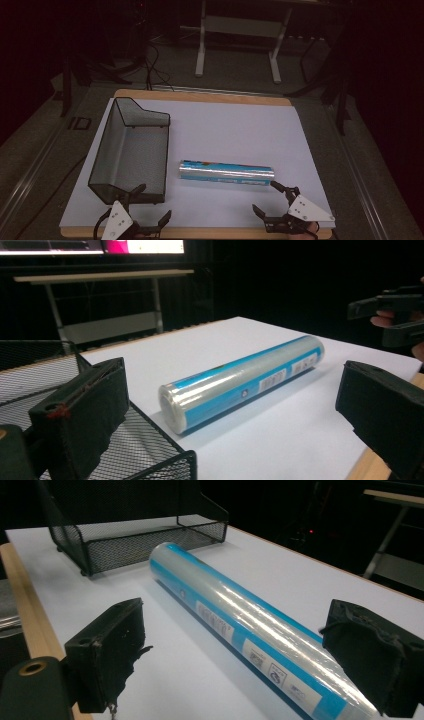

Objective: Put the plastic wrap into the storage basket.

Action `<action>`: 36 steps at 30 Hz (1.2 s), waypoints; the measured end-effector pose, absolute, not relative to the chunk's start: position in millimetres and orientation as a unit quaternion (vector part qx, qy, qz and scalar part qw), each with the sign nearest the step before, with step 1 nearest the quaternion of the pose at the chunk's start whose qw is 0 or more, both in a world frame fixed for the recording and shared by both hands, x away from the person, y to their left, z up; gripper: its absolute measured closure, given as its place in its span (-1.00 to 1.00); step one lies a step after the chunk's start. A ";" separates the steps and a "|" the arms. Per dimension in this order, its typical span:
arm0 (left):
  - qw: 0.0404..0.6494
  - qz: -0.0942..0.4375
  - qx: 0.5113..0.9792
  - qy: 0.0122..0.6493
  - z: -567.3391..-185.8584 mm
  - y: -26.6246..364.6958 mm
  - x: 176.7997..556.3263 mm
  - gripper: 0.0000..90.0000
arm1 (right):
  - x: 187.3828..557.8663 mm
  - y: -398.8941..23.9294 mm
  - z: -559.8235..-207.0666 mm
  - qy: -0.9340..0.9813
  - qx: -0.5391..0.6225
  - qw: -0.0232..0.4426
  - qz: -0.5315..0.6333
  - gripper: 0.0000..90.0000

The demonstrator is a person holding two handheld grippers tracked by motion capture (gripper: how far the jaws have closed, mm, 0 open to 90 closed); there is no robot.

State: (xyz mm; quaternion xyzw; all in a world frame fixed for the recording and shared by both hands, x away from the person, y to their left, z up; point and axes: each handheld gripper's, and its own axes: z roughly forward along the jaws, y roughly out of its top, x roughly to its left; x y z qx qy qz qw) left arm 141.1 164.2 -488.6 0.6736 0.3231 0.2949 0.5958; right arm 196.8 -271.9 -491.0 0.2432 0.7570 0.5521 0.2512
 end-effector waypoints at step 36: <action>0.599 0.295 0.667 0.331 -488.3 165.6 141.3 -0.97 | 203.4 -255.2 -470.9 0.800 0.211 0.208 0.521 -0.81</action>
